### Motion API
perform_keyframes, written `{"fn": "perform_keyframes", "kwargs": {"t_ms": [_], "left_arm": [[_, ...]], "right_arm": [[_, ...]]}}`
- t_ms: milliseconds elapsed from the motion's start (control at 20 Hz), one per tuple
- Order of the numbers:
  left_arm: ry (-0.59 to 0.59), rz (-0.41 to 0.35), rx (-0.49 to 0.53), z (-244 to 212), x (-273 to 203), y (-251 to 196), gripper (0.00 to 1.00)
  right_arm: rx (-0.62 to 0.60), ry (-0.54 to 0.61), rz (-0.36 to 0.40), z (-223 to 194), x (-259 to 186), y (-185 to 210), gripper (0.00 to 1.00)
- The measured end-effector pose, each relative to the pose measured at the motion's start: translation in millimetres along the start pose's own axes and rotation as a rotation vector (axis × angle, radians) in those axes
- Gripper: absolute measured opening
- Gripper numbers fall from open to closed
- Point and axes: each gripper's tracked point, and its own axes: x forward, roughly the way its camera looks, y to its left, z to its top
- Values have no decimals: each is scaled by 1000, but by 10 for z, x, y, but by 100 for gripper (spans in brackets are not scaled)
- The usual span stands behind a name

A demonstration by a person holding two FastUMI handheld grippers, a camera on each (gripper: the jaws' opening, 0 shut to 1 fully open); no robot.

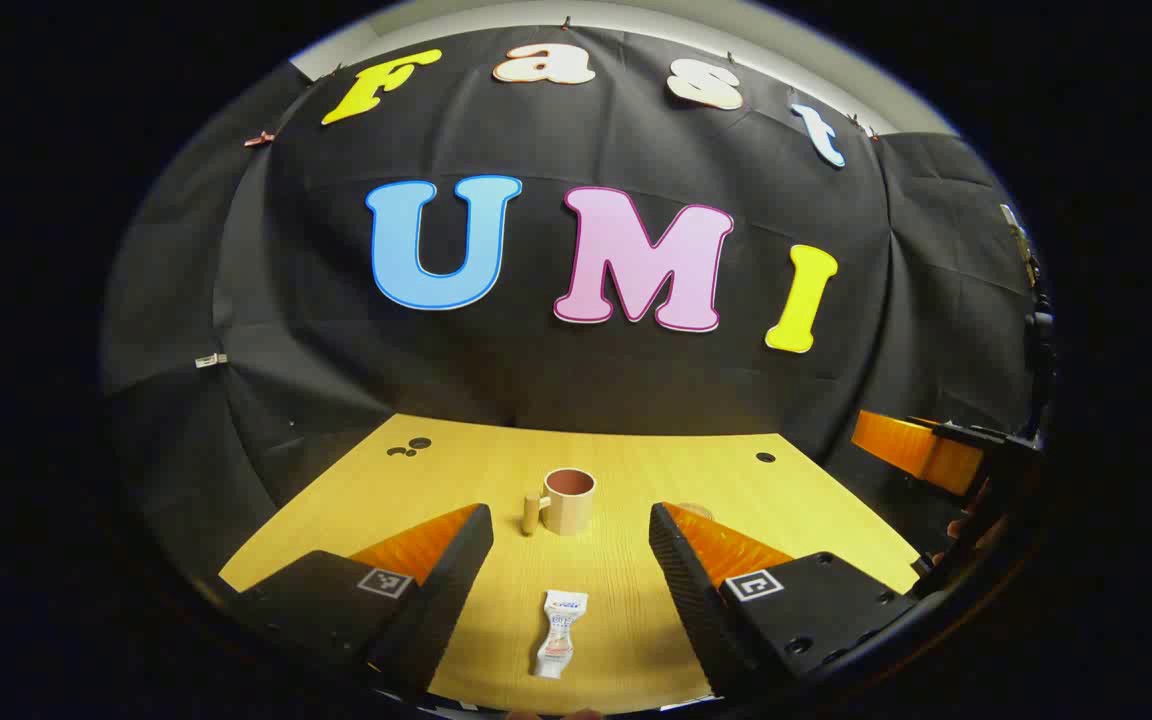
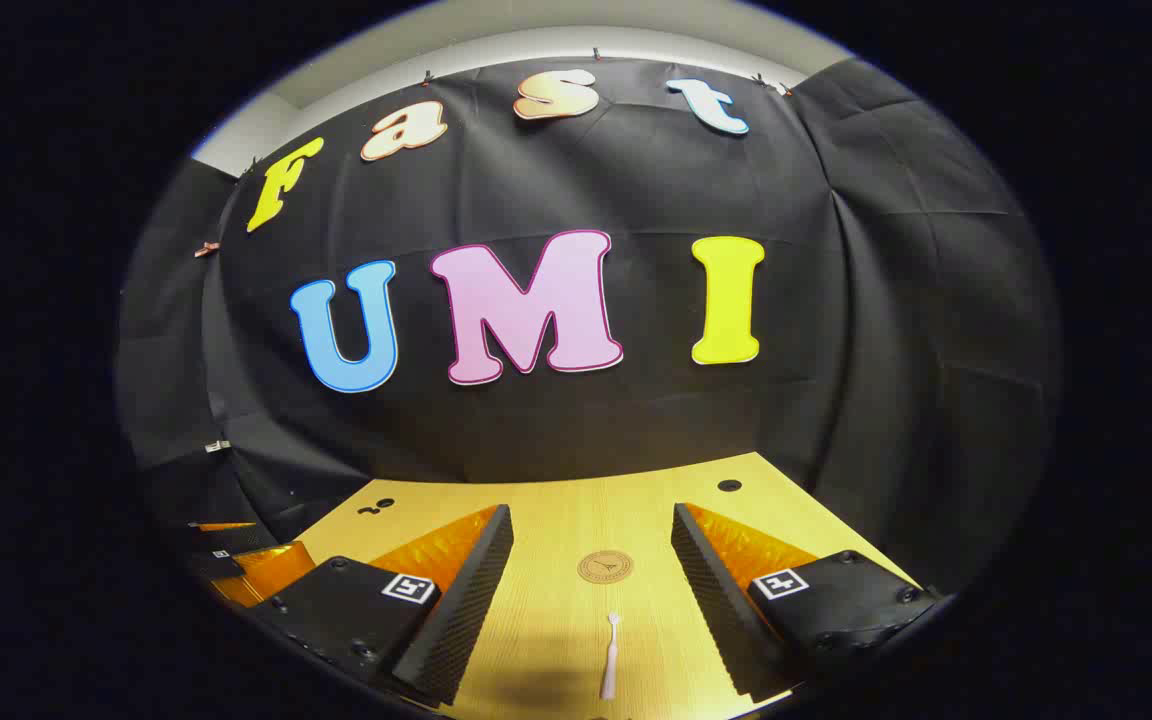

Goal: Put the toothbrush and toothpaste on the desktop into the cup, then pick up the cup and place it on the coaster on the desktop.

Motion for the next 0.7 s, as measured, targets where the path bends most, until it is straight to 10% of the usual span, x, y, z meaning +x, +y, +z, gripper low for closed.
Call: {"fn": "perform_keyframes", "kwargs": {"t_ms": [700], "left_arm": [[60, 62, -3, -238, 11, 75, 98]], "right_arm": [[16, 86, 13, -161, -3, -64, 98]]}}
